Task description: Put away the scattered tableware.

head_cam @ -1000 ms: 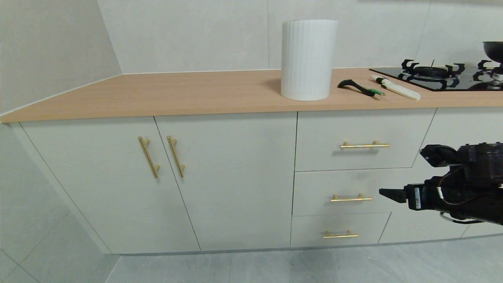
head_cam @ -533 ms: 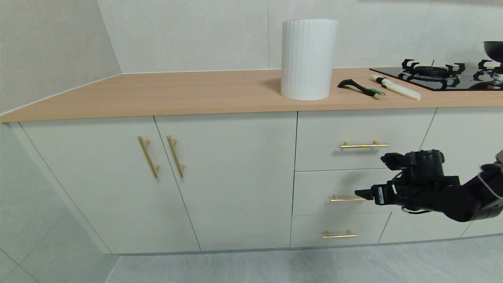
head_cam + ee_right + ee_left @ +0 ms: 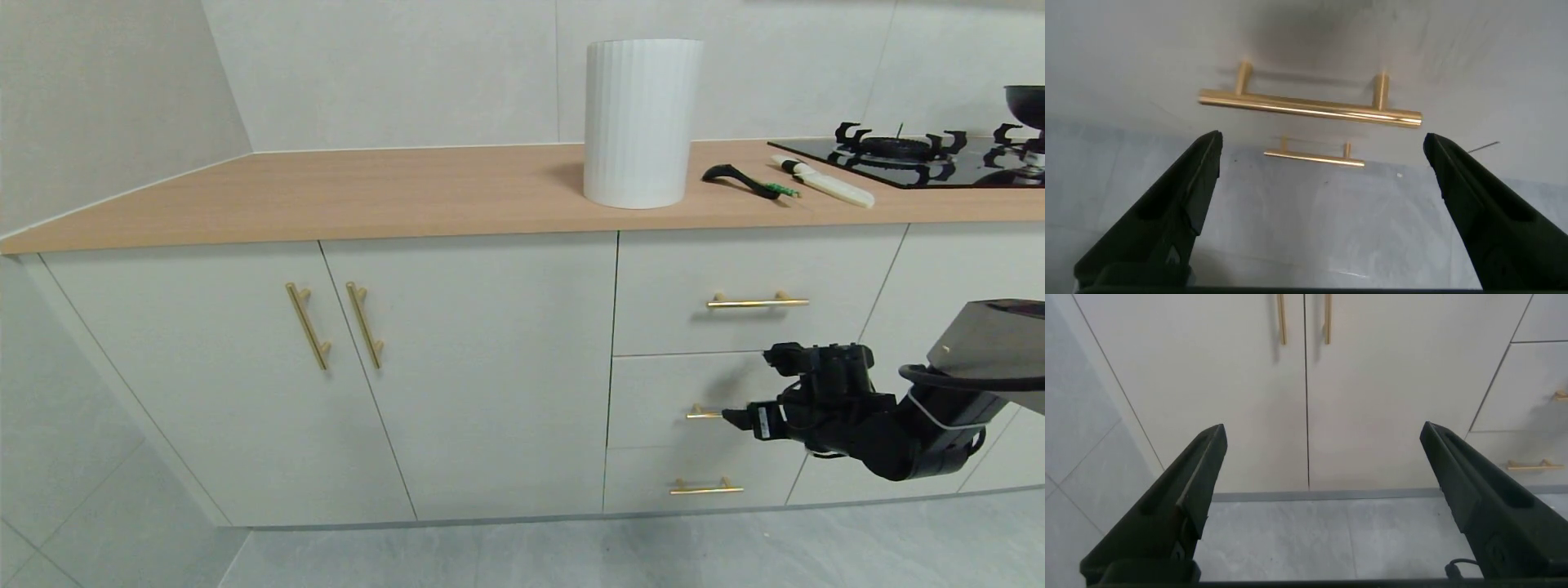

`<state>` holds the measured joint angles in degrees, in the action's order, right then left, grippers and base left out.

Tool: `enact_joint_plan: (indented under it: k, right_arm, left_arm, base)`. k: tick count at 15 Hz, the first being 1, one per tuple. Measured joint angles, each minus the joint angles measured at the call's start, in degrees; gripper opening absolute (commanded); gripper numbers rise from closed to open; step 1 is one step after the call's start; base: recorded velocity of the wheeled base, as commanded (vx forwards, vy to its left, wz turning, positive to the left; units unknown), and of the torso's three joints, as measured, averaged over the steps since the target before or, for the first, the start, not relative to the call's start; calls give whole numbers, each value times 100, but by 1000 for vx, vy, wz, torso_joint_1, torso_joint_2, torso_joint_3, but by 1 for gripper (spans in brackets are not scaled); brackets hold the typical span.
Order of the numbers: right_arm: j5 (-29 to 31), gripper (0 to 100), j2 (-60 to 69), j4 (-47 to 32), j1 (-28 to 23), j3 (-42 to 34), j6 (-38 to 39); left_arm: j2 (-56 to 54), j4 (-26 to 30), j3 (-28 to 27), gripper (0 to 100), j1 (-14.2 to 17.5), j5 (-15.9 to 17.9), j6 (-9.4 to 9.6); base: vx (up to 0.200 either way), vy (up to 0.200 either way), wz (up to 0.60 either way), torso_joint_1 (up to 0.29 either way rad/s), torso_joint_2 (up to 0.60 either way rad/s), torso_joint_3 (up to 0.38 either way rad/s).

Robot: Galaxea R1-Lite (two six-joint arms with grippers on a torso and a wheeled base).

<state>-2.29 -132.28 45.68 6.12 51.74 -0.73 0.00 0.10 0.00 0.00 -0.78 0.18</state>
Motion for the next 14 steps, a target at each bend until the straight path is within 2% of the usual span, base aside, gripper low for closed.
enact_joint_plan:
  k: [3,14]
  right_arm:
    - [535,100,-356,474,7,247,16]
    - [929,100,-1074,1051,63,680,60]
  left_arm:
    - [0,0,0,100,0,0,0]
    - [0,0,0,100,0,2,0]
  base:
    - [0,0,0,0,0,0]
    - [0,0,0,0,0,0]
